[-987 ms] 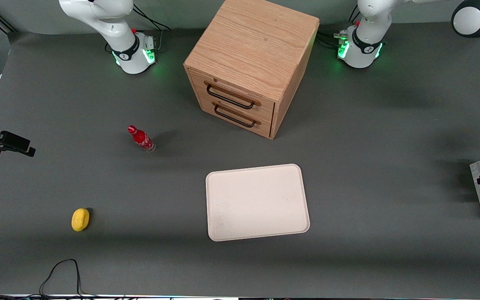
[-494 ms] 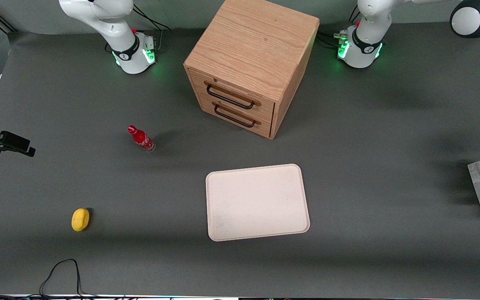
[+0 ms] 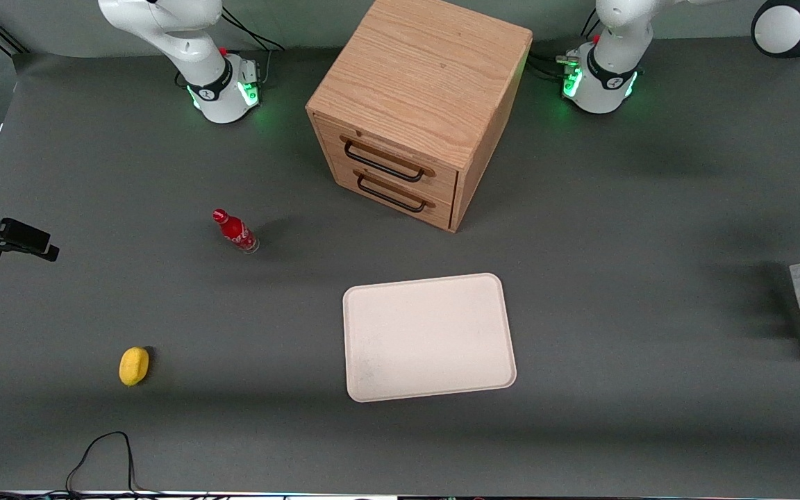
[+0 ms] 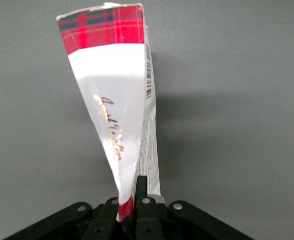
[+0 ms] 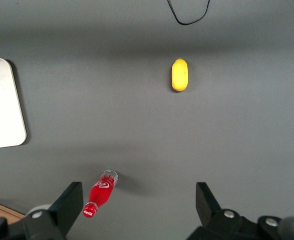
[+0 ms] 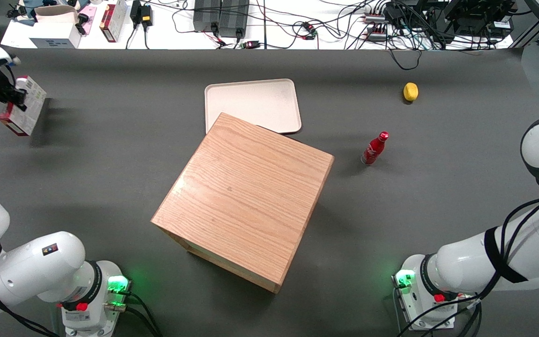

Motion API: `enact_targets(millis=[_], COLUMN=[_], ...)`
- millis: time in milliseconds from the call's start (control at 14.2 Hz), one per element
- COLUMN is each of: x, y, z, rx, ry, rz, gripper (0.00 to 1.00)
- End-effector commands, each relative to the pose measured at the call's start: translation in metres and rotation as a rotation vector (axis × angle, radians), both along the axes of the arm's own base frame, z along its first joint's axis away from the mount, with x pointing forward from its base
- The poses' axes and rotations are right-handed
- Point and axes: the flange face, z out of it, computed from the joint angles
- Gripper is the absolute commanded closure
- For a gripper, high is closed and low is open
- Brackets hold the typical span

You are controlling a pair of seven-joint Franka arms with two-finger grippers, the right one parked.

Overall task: Place red cookie box on tray
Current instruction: 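Lift the cookie box and carry it toward the white tray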

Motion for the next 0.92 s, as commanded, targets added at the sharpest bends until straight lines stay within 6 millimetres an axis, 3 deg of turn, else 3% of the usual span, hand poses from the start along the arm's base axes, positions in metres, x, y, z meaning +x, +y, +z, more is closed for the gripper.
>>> enact_targets(millis=[0, 141, 282, 423, 635, 776, 846], x=[-0.024, -0.048, -0.062, -0.067, -0.064, -0.057, -0.052], y=[-0.010, -0.026, -0.054, -0.085, -0.141, -0.185, -0.219], z=[0.102, 0.166, 0.219, 0.253, 0.280, 0.282, 0.281], rx=[-0.007, -0.027, -0.029, -0.016, 0.002, -0.001, -0.004], ry=[0.027, 0.068, 0.075, 0.076, 0.095, 0.134, 0.164], rz=[0.025, 0.031, 0.018, 0.049, 0.099, 0.117, 0.107], gripper=[1.00, 1.00, 1.00, 1.00, 1.00, 1.00, 1.00])
